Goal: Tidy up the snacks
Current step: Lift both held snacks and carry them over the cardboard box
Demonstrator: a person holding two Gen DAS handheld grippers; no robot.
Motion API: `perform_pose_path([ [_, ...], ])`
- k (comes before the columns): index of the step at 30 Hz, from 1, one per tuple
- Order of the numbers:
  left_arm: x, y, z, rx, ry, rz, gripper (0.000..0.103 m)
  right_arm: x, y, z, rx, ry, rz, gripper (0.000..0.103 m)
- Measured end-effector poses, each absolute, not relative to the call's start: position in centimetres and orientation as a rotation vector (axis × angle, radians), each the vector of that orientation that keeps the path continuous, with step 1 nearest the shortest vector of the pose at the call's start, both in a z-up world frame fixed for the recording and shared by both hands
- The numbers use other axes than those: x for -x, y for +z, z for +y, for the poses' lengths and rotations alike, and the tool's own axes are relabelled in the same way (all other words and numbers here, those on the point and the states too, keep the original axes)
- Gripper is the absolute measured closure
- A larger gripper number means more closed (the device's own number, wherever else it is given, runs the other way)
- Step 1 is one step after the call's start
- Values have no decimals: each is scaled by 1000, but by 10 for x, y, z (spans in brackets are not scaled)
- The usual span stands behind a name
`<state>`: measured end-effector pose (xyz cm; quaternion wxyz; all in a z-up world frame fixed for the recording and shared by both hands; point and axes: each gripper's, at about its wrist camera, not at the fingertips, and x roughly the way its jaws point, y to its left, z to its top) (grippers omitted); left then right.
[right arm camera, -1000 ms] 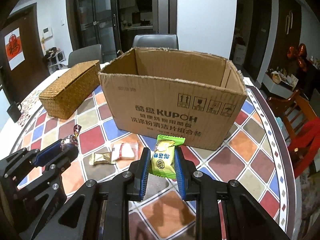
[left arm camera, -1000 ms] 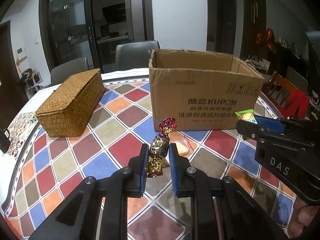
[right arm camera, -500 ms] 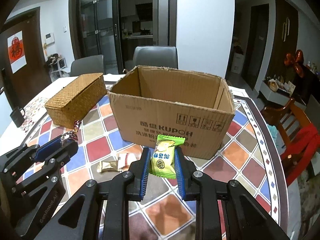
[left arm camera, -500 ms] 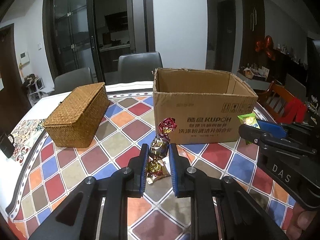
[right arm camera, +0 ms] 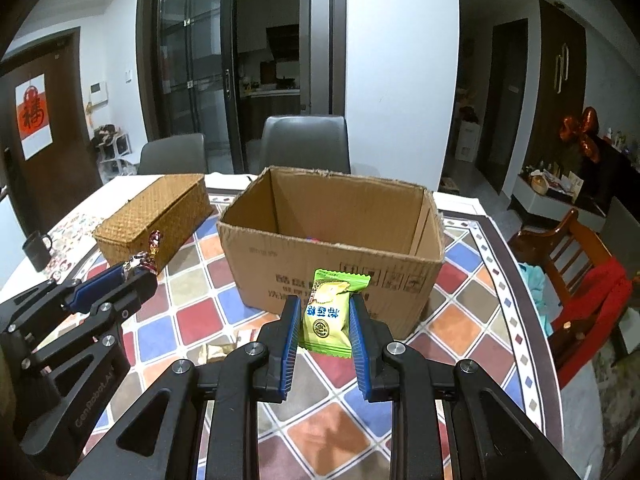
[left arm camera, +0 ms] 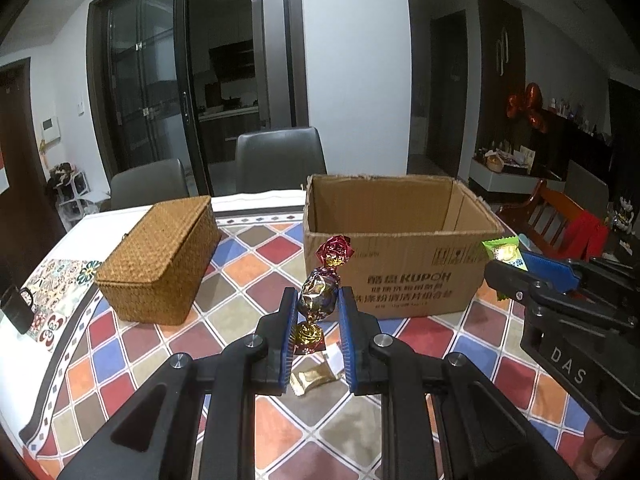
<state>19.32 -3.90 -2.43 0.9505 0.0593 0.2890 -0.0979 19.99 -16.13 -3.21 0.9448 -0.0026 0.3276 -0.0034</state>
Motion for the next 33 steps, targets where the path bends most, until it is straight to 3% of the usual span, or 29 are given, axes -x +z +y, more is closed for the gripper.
perform_pose_path([
  [33,-239,11,-62,-112,-239,516,82,-226,11,-179,-10,-59,566,77],
])
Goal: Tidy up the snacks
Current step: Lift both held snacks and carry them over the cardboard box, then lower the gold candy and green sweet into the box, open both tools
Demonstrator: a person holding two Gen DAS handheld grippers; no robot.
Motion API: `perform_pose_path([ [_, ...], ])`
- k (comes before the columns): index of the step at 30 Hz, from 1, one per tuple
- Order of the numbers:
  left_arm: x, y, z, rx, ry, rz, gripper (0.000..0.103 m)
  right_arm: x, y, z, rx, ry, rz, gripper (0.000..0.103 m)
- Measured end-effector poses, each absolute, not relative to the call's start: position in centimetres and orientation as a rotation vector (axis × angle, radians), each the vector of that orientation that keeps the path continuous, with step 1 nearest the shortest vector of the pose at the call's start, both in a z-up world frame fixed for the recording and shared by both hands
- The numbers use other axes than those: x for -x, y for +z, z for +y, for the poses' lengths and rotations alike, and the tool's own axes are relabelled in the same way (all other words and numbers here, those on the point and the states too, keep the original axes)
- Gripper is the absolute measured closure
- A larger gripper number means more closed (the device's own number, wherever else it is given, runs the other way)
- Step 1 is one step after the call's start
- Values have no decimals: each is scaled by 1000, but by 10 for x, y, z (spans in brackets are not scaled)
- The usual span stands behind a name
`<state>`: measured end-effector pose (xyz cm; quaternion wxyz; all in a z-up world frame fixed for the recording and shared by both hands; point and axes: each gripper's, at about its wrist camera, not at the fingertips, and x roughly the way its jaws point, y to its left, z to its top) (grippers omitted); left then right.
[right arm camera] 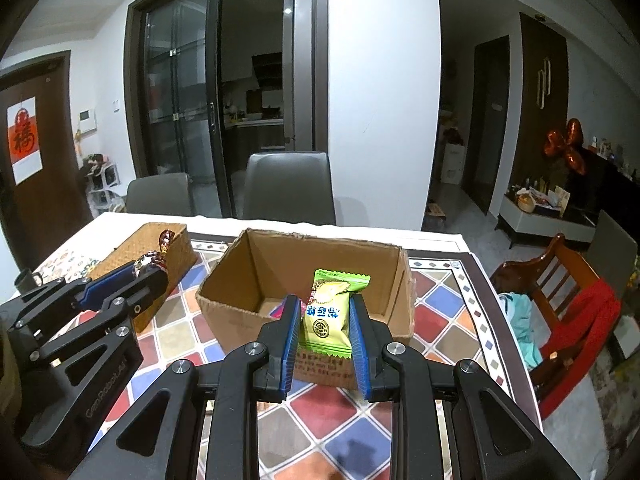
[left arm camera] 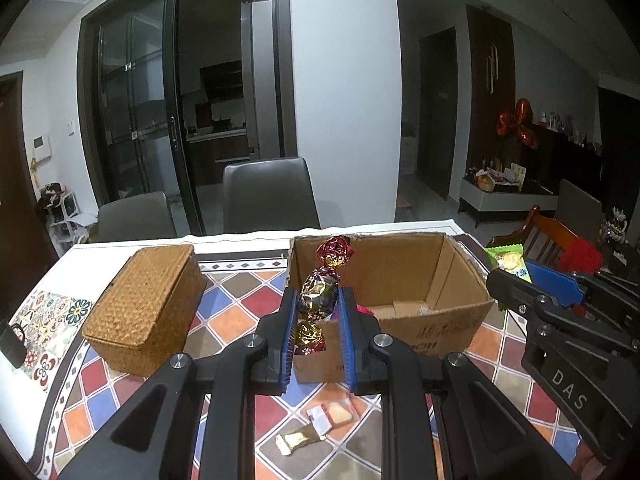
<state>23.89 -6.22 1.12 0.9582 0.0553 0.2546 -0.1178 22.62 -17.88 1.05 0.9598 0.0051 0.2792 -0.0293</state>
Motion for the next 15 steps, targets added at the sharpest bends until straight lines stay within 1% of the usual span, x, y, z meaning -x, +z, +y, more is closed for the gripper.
perform_pose_path([
  [15,-269,14,-68,-83,-226,511,82,-249,11,-188,-57,-96,553,77],
])
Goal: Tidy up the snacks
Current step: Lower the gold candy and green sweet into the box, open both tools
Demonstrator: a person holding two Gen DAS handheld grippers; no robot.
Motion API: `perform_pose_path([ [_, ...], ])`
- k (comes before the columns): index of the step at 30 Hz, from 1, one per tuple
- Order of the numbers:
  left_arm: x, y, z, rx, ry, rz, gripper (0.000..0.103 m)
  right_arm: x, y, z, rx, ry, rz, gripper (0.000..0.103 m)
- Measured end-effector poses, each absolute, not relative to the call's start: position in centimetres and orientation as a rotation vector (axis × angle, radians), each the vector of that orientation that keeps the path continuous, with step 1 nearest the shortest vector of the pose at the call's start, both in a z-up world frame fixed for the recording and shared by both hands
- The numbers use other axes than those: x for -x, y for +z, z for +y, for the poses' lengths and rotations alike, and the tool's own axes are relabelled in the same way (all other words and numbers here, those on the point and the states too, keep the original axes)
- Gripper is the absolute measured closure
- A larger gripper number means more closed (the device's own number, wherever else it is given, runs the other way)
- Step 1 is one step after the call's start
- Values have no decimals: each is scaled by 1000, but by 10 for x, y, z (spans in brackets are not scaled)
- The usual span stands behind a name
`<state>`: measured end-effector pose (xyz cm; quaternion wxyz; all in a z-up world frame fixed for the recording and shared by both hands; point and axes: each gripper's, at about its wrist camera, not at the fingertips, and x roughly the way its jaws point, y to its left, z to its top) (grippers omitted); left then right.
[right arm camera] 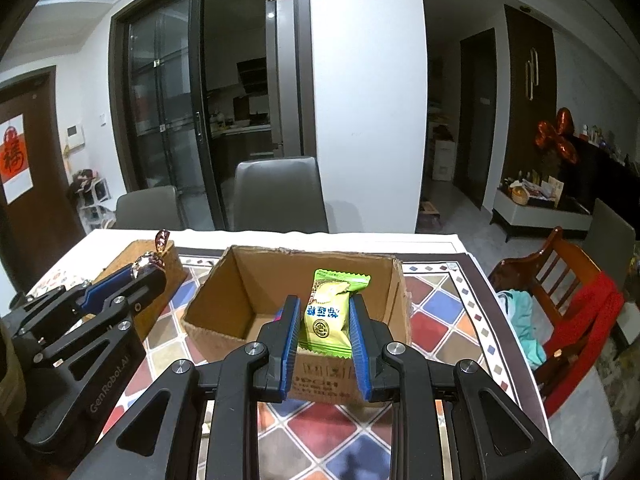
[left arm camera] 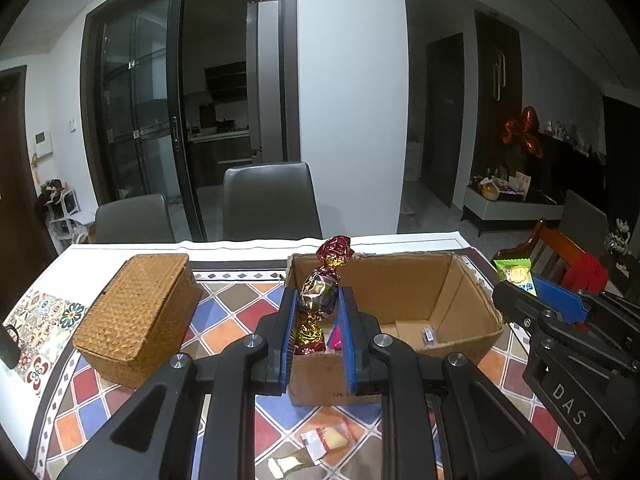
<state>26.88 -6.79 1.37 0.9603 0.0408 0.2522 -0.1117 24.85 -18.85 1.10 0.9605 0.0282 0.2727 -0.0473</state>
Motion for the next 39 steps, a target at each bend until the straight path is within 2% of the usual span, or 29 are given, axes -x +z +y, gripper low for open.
perform_pose_path([
  [39,-344,-22,-93,-116,-239,572,82,-328,-22,-209,-85,-169,603,77],
])
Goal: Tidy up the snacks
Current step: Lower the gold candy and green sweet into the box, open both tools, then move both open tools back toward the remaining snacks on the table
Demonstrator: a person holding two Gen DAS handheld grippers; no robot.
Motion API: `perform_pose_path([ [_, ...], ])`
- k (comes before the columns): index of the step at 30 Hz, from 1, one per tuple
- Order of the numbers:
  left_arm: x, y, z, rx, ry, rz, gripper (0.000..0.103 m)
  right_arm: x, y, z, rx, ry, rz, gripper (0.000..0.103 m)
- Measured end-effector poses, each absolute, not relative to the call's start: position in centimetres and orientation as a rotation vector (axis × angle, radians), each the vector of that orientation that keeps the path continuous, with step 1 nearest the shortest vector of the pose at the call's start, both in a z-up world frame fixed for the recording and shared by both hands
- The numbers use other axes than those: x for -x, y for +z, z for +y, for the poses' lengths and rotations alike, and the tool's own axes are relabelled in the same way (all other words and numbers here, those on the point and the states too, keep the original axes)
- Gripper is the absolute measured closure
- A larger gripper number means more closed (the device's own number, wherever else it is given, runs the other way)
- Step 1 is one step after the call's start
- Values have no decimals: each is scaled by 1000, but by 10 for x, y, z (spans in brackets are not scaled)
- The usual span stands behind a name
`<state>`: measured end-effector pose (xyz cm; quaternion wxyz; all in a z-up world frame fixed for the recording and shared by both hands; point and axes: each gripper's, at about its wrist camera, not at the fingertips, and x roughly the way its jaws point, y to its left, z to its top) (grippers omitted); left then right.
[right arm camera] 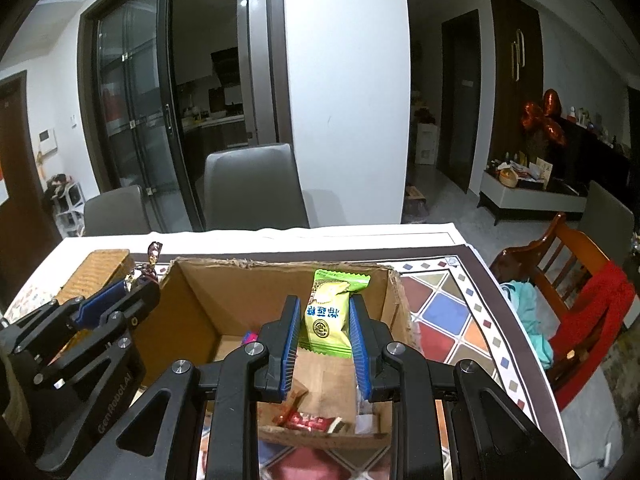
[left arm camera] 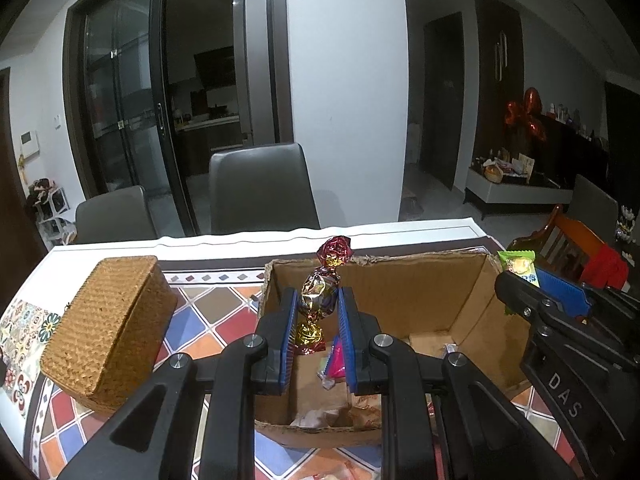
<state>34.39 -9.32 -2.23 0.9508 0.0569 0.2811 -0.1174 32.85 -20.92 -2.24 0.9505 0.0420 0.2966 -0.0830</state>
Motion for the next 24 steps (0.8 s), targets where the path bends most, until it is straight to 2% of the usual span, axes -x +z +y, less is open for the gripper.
perform_pose_path([
  [4,-347,-23,-93,-116,-242,588,82,-334,-25,-209,-79,-161,618,77],
  [7,-347,-23,-92,-124,-242,596,77,-338,-28,-207,-60,-158,632,76],
  [8,-346,-24,-91,-126,-241,595,71,-339,-29,-207,-56,-158,634,69],
  [9,-345,-23,-91,-128,-239,592,63,-339,-29,-207,-52,-163,635,58],
  [12,-341,-21,-87,-133,-224,582,54,-335,-29,-208,-56,-192,622,36],
  [21,-335,-12,-73,-133,-176,567,36,-329,-28,-214,-82,-223,619,23],
  [24,-332,-10,-69,-132,-166,569,34,-326,-26,-213,-79,-223,617,23],
])
